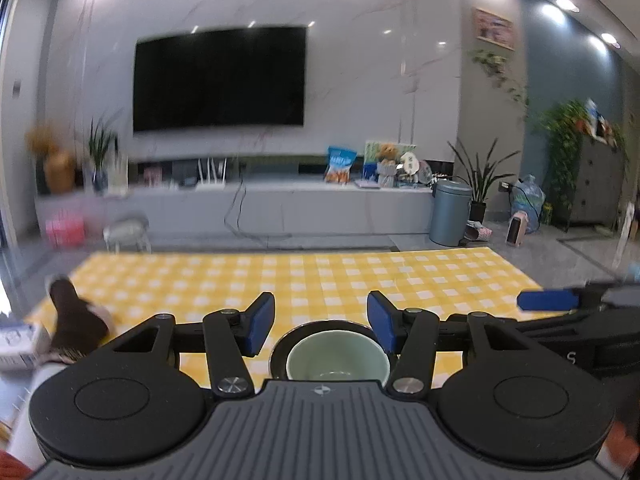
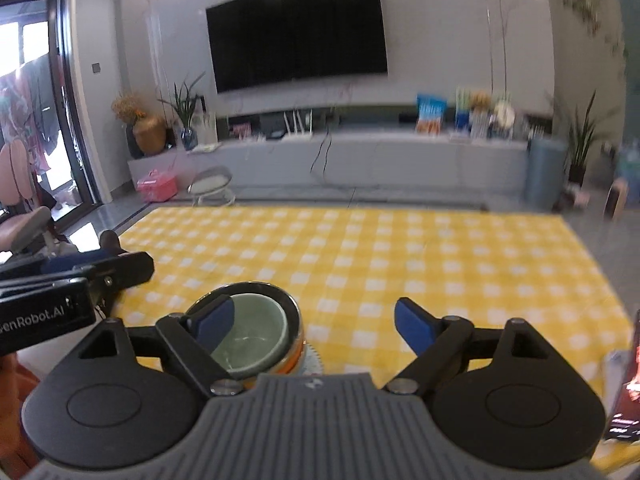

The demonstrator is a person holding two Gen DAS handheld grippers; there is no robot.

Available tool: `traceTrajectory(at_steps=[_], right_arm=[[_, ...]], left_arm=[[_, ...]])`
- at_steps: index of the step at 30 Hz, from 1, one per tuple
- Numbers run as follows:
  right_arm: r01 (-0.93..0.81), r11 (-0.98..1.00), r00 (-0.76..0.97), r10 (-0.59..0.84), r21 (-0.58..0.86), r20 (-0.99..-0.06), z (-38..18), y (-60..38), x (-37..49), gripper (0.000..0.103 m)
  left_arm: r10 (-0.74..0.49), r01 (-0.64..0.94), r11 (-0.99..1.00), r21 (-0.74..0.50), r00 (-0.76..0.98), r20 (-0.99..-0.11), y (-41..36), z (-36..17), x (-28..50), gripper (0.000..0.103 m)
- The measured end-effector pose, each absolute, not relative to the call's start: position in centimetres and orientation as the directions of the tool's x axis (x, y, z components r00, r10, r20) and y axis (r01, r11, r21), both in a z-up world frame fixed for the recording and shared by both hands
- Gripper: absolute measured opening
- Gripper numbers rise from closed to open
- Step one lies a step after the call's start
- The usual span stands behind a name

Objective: Organize plates and bowls

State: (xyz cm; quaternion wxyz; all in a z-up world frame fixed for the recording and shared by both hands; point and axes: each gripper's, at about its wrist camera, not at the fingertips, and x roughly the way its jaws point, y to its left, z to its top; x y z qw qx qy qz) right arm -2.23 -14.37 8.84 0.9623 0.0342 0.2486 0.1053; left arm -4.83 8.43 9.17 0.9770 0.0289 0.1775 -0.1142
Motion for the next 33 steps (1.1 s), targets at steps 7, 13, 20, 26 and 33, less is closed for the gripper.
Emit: traceTrajectory(at_steps=[7, 13, 20, 26, 33], right_arm=[[-0.162, 0.985, 0.888, 0.173, 0.062, -0.425, 7.7, -15.0, -5.9, 0.089], [-0.140, 0.989, 0.903, 0.148, 0.049, -0.404, 6.0, -14.8, -7.8, 0.089], [-0.144, 0.989, 0.838, 0.134, 0.023, -0.529, 3.7, -13.9, -5.8, 0.088], [-0.150, 0.987, 0.754, 0.151, 0.057, -0.639, 1.3, -13.4, -3.8, 0.086], [-0.162, 0.984, 0.707, 0.169, 0.075, -0.687, -0.6, -13.3, -3.1, 0.086]], left_arm=[[-0.188, 0.238, 0.966, 0.106, 0.918, -0.348, 6.6, 7.5, -7.7, 0.062], [-0.153, 0.243, 0.953, 0.182, 0.902, -0.403, 5.5, 5.0, -8.2, 0.067], [-0.141, 0.250, 0.960, 0.126, 0.820, -0.555, 6.0, 2.5, -6.5, 0.070], [-0.103, 0.246, 0.959, 0.138, 0.760, -0.642, 6.6, 0.3, -5.3, 0.072], [-0.088, 0.241, 0.963, 0.122, 0.706, -0.703, 7.0, -1.0, -4.9, 0.073]])
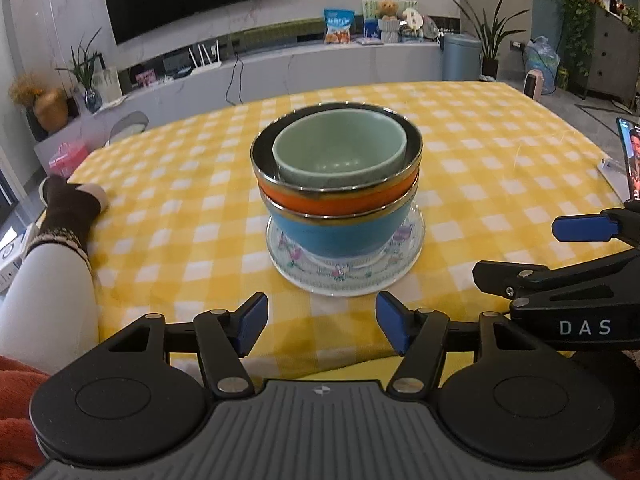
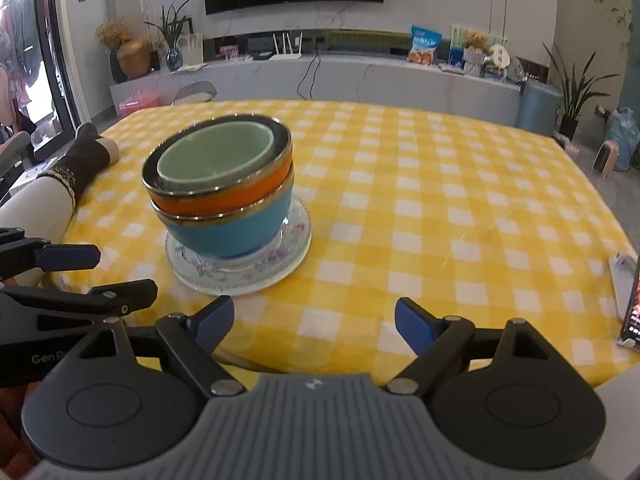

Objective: Organize plates and bowls

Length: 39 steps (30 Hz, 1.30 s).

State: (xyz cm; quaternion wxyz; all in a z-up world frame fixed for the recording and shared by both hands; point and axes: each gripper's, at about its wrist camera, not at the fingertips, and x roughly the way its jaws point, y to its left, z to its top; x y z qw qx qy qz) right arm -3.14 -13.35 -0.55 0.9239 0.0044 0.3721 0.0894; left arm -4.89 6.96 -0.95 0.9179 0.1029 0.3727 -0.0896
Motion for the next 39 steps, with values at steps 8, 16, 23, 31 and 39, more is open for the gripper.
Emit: traceTrajectory(at_steps=[8, 16, 23, 31, 39], right_arm=[[-0.160, 0.984, 0.710, 0.167, 0.075, -0.684, -0.41, -13.38, -3.31, 0.086], [-0.165, 0.984, 0.721, 0.164, 0.063, -0.673, -0.11, -13.14, -3.62, 0.086], [-0.161, 0.985, 0.721, 0.163, 0.066, -0.674, -0.16, -13.11, -3.65, 0.086], [-0.162, 0.985, 0.719, 0.163, 0.064, -0.675, -0.20, -13.12, -3.67, 0.086], [-0.162, 0.985, 0.721, 0.158, 0.057, -0.674, -0.15, -13.08, -3.74, 0.086]], left_arm=[[-0.085, 0.230, 0.967, 0.111, 0.701, -0.708, 7.16, -0.59, -5.02, 0.073], [-0.093, 0.233, 0.967, 0.105, 0.706, -0.703, 6.94, -0.12, -5.04, 0.073], [-0.085, 0.228, 0.968, 0.110, 0.703, -0.706, 6.91, -0.14, -4.85, 0.073], [-0.083, 0.221, 0.970, 0.104, 0.701, -0.709, 7.13, -0.24, -4.77, 0.073], [-0.078, 0.214, 0.971, 0.105, 0.702, -0.707, 7.20, -0.17, -4.86, 0.073]])
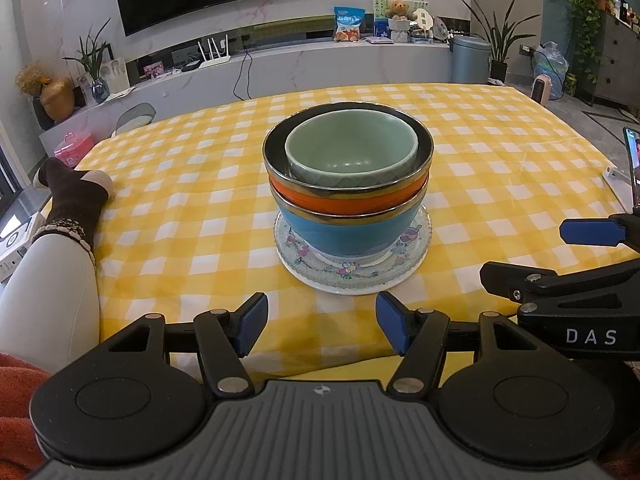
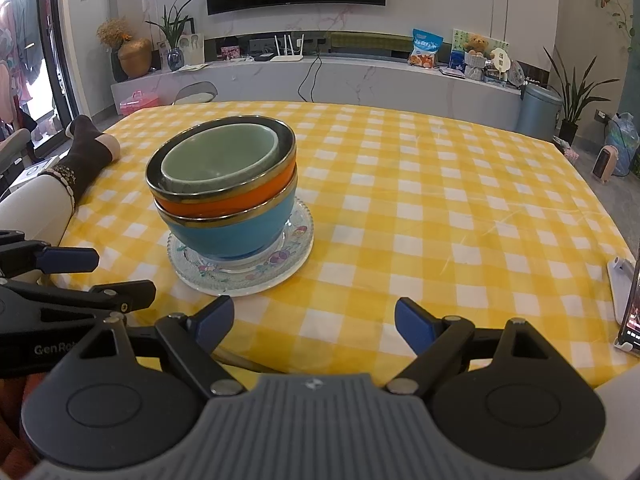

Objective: Organize plates and bowls

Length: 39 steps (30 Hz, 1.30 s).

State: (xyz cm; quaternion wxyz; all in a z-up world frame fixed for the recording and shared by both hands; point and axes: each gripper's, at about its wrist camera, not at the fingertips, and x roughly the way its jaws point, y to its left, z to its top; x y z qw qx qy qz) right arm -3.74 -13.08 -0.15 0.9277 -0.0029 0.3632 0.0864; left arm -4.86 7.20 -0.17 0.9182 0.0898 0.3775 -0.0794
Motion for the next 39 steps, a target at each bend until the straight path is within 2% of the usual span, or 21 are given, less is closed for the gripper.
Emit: traceTrajectory(at_steps=[39], right_arm=[[-0.150, 0.988, 0.732, 0.143, 0.047, -0.666, 0.31, -13.38, -4.43, 0.086]], left_arm=[[-0.081, 0.219, 0.970, 0.108, 0.705, -0.705, 6.90, 0.02, -5.11, 0.073]])
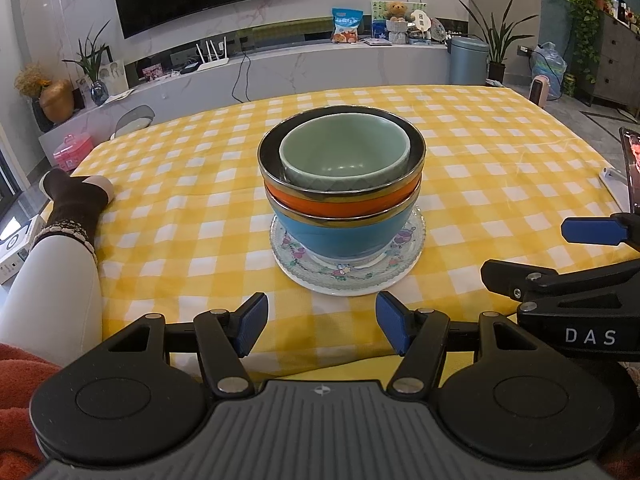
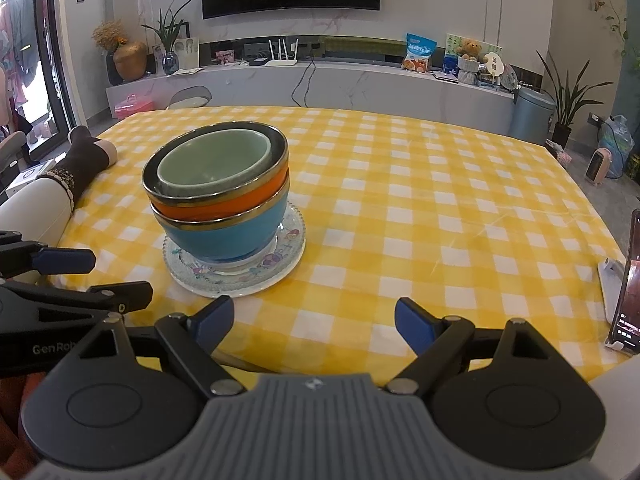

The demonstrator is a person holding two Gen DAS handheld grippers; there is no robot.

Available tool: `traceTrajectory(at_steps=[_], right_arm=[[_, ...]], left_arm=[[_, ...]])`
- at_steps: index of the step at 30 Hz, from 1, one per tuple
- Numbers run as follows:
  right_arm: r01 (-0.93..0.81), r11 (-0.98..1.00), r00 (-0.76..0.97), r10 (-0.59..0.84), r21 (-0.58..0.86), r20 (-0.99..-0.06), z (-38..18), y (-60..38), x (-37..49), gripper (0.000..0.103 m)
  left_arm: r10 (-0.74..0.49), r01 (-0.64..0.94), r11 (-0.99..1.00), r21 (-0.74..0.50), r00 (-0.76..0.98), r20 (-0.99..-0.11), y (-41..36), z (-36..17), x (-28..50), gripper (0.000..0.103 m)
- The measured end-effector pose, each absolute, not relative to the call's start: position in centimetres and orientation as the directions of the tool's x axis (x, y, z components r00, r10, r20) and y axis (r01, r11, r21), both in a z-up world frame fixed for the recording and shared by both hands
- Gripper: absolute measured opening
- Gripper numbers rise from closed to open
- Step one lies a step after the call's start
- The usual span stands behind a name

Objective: Organize plates and bowls

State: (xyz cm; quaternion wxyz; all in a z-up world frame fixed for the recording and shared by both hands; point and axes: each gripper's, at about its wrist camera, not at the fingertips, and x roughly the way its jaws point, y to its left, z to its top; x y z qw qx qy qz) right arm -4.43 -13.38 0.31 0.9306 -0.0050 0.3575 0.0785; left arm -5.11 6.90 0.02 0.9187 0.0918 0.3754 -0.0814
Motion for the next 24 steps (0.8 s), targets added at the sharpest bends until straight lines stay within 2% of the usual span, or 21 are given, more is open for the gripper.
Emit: traceTrajectory(at_steps=[24], right_arm=[[-0.150, 0.987, 0.726, 0.144, 0.050, -0.673, 0.09, -13.27, -4.39, 0.086]], left_arm=[[-0.080, 0.218, 0.970, 0.110, 0.710, -0.700, 6.72, 0.03, -5.30, 0.073]])
